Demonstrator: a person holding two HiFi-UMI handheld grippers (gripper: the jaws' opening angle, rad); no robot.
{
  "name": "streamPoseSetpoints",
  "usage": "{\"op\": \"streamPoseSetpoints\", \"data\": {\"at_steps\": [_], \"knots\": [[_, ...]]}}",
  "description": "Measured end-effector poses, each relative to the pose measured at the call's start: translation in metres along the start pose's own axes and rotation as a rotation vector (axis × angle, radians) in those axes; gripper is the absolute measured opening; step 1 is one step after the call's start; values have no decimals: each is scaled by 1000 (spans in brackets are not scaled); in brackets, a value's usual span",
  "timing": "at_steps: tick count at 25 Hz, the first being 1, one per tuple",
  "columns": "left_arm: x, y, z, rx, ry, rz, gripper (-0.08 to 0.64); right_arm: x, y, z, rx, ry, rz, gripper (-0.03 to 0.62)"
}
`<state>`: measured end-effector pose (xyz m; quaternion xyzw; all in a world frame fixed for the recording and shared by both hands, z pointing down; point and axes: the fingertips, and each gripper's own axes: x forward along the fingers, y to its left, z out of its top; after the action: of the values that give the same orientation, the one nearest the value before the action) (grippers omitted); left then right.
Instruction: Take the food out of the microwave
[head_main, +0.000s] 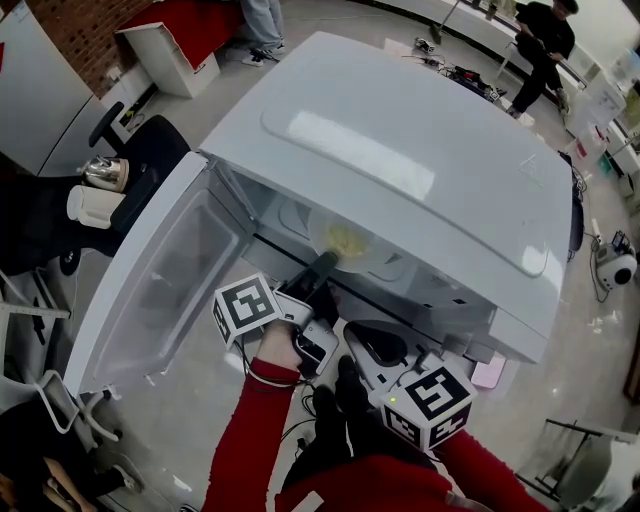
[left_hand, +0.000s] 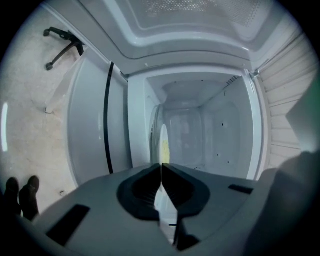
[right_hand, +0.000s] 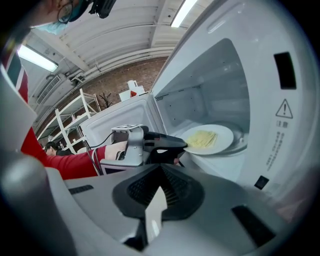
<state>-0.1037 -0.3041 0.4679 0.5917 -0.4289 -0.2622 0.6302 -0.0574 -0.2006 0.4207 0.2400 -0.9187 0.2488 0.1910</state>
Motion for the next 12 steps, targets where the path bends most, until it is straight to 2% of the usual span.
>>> {"op": "streamPoseSetpoints", "data": {"at_steps": [7, 12], "knots": [[-14, 4, 1, -45, -26, -38, 17, 3, 10, -7, -9, 5, -2, 11], [-19, -10, 0, -84, -60, -132, 17, -1, 9, -3, -17, 11, 6, 11]]}}
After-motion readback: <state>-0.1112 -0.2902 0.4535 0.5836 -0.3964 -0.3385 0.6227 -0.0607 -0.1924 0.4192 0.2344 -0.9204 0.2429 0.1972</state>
